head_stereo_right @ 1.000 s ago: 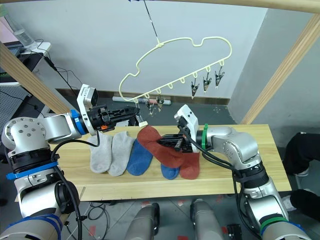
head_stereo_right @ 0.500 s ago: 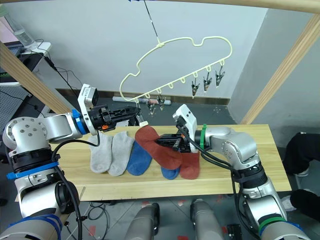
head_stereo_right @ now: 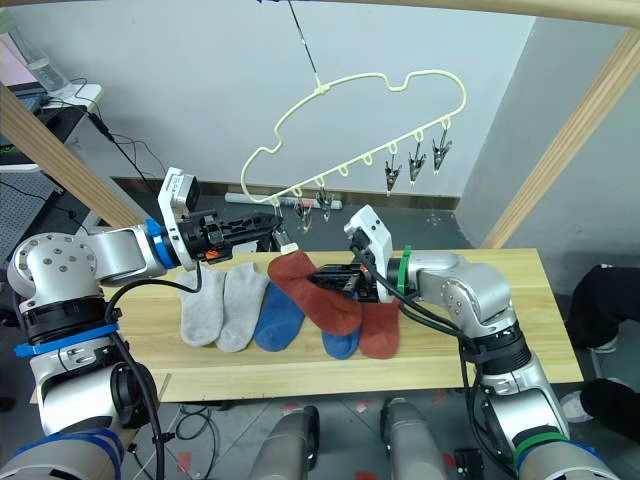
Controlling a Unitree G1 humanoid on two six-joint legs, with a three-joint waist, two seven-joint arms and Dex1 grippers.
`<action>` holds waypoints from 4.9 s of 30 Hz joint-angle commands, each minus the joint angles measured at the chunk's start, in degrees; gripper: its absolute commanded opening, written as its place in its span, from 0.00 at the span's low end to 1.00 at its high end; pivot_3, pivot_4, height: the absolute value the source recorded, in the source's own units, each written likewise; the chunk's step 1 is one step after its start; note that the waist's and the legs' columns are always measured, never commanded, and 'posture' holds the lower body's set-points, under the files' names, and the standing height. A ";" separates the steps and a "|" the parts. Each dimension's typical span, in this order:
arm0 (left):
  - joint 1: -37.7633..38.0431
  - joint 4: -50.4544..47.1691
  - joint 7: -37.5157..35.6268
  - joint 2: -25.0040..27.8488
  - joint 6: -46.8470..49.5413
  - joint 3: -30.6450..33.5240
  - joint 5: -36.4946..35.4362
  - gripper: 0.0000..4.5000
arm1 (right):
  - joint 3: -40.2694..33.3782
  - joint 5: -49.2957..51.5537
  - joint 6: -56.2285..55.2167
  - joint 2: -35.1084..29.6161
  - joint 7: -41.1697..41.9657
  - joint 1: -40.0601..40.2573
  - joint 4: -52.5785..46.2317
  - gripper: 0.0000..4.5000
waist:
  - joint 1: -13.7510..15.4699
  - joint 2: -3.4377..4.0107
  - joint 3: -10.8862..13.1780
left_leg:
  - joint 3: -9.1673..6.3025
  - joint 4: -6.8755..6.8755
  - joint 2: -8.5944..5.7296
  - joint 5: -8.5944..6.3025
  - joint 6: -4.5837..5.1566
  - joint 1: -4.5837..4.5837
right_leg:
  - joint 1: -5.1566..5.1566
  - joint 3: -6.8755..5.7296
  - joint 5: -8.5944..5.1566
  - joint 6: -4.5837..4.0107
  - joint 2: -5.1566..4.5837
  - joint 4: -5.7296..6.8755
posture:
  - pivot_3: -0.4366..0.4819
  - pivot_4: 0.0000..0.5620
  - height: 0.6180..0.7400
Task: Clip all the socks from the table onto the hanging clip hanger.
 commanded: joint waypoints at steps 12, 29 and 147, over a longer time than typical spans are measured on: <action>1.54 -2.61 -2.96 1.70 -1.23 -1.38 -2.05 0.83 | -1.26 0.70 -1.14 0.25 0.06 -1.26 -0.65 0.00 | 0.04 -0.01 0.00 | -0.01 0.01 0.00 0.00 0.00 -0.02 | 0.00 -0.01 0.00 0.00 0.00 0.00 | 0.51 0.49 1.00; 11.25 -12.52 -4.61 4.95 -8.72 -4.65 0.89 0.99 | -5.07 2.42 2.99 -8.37 -1.22 4.23 -8.16 0.00 | 0.10 0.00 0.01 | 0.00 0.00 0.00 0.00 0.00 -0.03 | 0.00 0.02 0.00 0.00 -0.02 -0.01 | 0.51 0.49 1.00; -1.29 19.96 10.08 -8.75 -91.32 -14.44 40.50 0.55 | -1.10 -14.63 -19.06 8.78 -18.88 -5.49 -13.71 1.00 | 0.00 0.10 0.16 | -0.11 0.17 0.00 0.01 0.04 -0.09 | -0.01 -0.11 0.04 -0.04 0.00 0.21 | 0.45 0.48 1.00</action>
